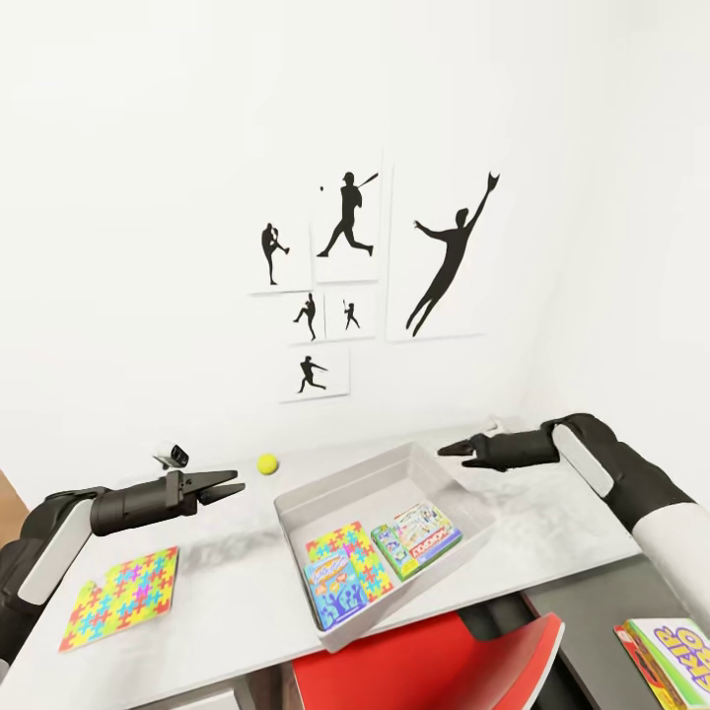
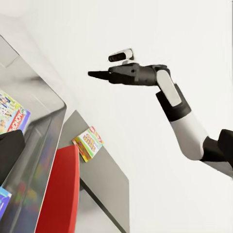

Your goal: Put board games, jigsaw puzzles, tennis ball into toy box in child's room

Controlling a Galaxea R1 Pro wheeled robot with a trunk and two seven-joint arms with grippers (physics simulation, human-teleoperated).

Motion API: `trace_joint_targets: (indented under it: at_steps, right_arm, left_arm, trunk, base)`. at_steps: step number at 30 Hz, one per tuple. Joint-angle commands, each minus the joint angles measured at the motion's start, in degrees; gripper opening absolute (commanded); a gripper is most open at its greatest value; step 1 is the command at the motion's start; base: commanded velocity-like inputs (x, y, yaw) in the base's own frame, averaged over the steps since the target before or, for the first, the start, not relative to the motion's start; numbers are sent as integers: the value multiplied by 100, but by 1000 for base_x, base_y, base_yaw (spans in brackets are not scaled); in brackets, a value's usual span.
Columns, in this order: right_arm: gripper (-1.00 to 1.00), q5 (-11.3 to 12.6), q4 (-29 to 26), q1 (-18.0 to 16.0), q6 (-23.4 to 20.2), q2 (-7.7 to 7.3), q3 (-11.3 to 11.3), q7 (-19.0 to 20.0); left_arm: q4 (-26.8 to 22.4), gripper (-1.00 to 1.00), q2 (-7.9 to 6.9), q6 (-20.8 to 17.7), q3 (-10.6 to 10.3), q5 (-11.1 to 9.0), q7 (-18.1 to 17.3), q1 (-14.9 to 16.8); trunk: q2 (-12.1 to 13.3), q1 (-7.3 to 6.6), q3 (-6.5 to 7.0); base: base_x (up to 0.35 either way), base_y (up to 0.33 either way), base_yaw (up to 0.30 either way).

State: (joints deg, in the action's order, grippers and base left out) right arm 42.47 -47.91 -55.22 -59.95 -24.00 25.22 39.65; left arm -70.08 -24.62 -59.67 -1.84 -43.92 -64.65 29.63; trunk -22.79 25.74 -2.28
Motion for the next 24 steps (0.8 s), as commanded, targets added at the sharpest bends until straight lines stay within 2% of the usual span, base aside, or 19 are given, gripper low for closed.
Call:
trace_joint_targets:
  at_steps: [1,4,6,8,10,12,13,14,16,20,24]
  right_arm:
    - [100,-20,-127,116,-5,-51,-160,89]
    - [100,-22,-1002,944,11,-181,-1217,464]
    - [100,-21,-1313,1245,88,-196,-1587,587]
    - [100,-20,-1887,1872,370,-182,-2329,833]
    - [100,-17,-2136,2173,534,-163,-2664,967]
    - [100,-15,-2556,2700,844,-99,-3152,1260]
    - [100,-16,-2640,2812,915,-71,-3231,1335]
    - [100,-18,-2829,3103,1121,47,-3399,1547]
    - [100,-19,-2931,3317,1327,184,-3499,1724]
    - [100,-19,-3011,3623,1777,390,-3588,1990]
    - [100,-20,-3032,3874,2173,461,-3602,2255]
  left_arm:
    - [3,100,-5,-27,-10,-17,-12,8]
    - [3,100,-7,-27,-11,-32,-12,8]
    - [3,100,-7,-27,-10,-34,-12,8]
    - [3,100,-8,-27,-6,-31,-12,8]
    - [3,100,-8,-27,-6,-27,-12,8]
    - [3,100,-8,-27,-8,-26,-12,8]
    - [3,100,-8,-27,-8,-27,-14,8]
    - [3,100,-11,-23,-8,-28,-17,8]
    - [3,100,-12,-23,-9,-30,-19,8]
    - [3,100,-9,-22,-9,-34,-20,8]
    - [3,100,-11,-23,-8,-31,-21,8]
  trunk:
    - [-13,5,-4]
    - [-13,5,23]
    - [-13,5,41]
    - [-13,5,60]
    - [-13,5,78]
    - [-13,5,96]
    - [-13,5,105]
    - [-13,5,115]
    - [-13,5,133]
    - [-13,5,170]
    - [-13,5,207]
  base:
    - [0,0,0]
    - [0,0,0]
    - [0,0,0]
    - [0,0,0]
    - [0,0,0]
    - [0,0,0]
    - [0,0,0]
    - [0,0,0]
    - [0,0,0]
    - [0,0,0]
    - [0,0,0]
